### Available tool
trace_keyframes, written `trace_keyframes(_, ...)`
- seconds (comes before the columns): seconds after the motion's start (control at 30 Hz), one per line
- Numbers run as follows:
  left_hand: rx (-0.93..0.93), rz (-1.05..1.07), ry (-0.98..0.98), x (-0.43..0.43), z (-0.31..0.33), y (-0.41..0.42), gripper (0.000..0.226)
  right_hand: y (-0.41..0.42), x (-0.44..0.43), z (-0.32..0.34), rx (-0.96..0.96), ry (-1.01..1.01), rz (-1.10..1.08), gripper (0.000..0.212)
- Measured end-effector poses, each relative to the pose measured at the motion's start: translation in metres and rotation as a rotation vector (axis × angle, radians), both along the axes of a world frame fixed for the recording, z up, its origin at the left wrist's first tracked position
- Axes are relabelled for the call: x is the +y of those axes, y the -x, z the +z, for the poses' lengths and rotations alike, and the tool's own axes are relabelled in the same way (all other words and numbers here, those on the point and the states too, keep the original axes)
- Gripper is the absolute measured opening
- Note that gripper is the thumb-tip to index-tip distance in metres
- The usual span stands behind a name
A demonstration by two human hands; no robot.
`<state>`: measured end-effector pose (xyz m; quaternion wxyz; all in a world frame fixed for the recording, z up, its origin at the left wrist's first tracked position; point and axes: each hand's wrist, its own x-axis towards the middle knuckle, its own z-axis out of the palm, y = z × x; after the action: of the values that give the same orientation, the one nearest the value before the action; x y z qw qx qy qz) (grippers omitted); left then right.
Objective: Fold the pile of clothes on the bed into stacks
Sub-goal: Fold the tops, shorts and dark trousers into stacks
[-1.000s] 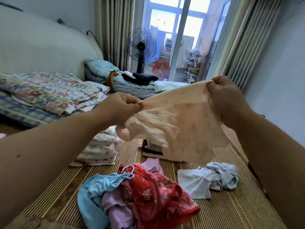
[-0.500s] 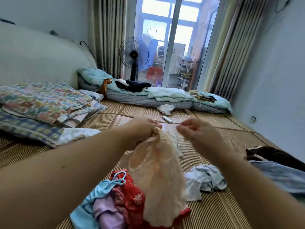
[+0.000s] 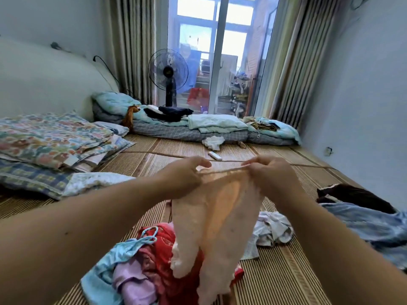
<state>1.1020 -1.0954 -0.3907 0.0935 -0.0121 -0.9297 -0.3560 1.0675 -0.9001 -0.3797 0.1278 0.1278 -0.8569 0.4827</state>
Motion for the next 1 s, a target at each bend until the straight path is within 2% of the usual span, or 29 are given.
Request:
trace_keyframes(0.1,0.089,0.041,0.253,-0.013,0.032,0.003,0.031,0.009,0.024,0.035,0.068,-0.053,-0.046,0.025)
trace_keyframes(0.17,0.161,0.042,0.325,-0.016,0.052,0.006,0.030,0.012,0.036,0.052,0.098,-0.064,-0.061,0.026)
trace_keyframes(0.23,0.210,0.041,0.258,-0.013,0.069,0.011,0.024,0.014,0.044,0.064,0.114,-0.036,-0.051,0.027)
trace_keyframes(0.3,0.229,0.032,0.080,-0.010,0.083,0.014,0.021,0.014,0.049,0.072,0.114,-0.011,0.018,0.026)
trace_keyframes(0.37,0.181,-0.072,-0.128,-0.009,0.091,0.014,0.022,0.010,0.056,0.077,0.093,0.009,0.138,0.018)
trace_keyframes(0.43,0.094,-0.206,-0.195,-0.009,0.096,0.008,0.024,0.009,0.066,0.079,0.076,-0.030,0.239,0.009)
trace_keyframes(0.5,0.055,-0.279,-0.146,-0.009,0.098,0.002,0.027,0.009,0.076,0.082,0.049,-0.119,0.319,0.037)
trace_keyframes(0.57,0.018,-0.275,0.003,-0.010,0.099,-0.003,0.038,0.011,0.083,0.085,-0.002,-0.141,0.389,0.050)
trace_keyframes(0.63,0.015,-0.296,0.148,-0.010,0.100,-0.008,0.048,0.012,0.089,0.088,-0.042,-0.106,0.480,0.050)
trace_keyframes(0.7,0.063,-0.407,0.139,-0.011,0.099,-0.014,0.054,0.012,0.094,0.091,-0.050,-0.112,0.569,0.047)
trace_keyframes(0.77,0.124,-0.472,0.133,-0.014,0.097,-0.018,0.057,0.010,0.096,0.093,-0.076,-0.201,0.602,0.043)
trace_keyframes(0.9,0.160,-0.460,0.265,-0.017,0.097,-0.021,0.040,0.008,0.089,0.090,-0.020,-0.544,0.477,0.031)
trace_keyframes(1.0,0.131,-0.400,0.419,-0.017,0.095,-0.018,0.017,0.010,0.087,0.086,0.047,-0.554,0.442,0.027)
